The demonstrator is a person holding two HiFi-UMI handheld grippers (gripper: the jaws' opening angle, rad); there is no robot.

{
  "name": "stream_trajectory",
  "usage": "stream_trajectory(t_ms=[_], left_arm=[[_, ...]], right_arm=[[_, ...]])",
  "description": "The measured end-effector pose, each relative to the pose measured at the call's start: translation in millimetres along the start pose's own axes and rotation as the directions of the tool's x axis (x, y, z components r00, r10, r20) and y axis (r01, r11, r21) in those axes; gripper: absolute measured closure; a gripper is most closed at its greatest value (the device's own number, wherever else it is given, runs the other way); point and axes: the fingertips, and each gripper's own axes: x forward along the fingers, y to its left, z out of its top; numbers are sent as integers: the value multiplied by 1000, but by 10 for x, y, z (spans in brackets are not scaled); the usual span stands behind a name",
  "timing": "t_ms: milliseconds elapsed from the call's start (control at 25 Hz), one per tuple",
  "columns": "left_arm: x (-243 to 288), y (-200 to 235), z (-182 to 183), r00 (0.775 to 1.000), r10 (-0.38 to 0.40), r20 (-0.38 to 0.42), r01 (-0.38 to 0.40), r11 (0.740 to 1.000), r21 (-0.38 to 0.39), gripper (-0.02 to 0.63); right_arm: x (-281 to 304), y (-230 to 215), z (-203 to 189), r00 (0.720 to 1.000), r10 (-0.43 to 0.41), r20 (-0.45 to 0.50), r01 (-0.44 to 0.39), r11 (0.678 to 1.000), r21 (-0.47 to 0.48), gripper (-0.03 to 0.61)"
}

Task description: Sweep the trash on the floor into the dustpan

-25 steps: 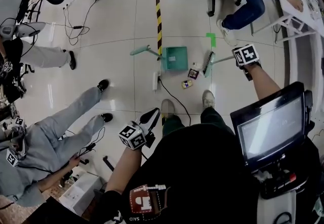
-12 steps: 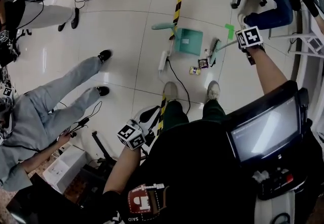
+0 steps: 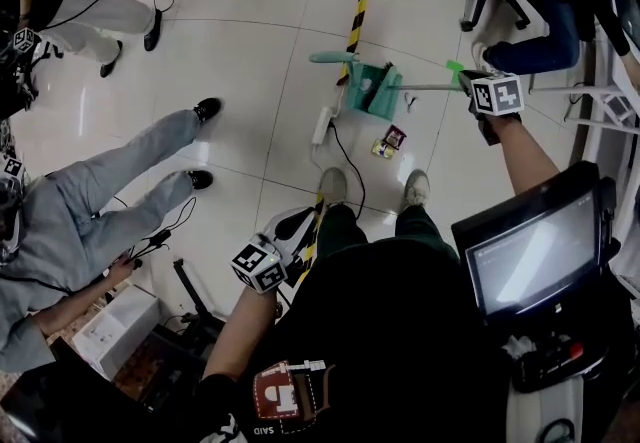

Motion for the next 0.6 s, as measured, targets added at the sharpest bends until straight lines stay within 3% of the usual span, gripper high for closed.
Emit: stream_trajectory(t_ms=[200,360,600], left_arm=[[104,-106,168,1000,-24,11,23,999,32,615],[166,-203,397,997,-67,34,65,997,51,615],[127,-406,679,981,-192,4,191,975,113,615]], right_arm=[[-392,-168,-343,998,-52,-47,52,999,-10,557],[-865,-276,-743,992,-81,-92,85,996,41,557],[-1746,92,-1322,991,-92,-92,106,982,154,555]])
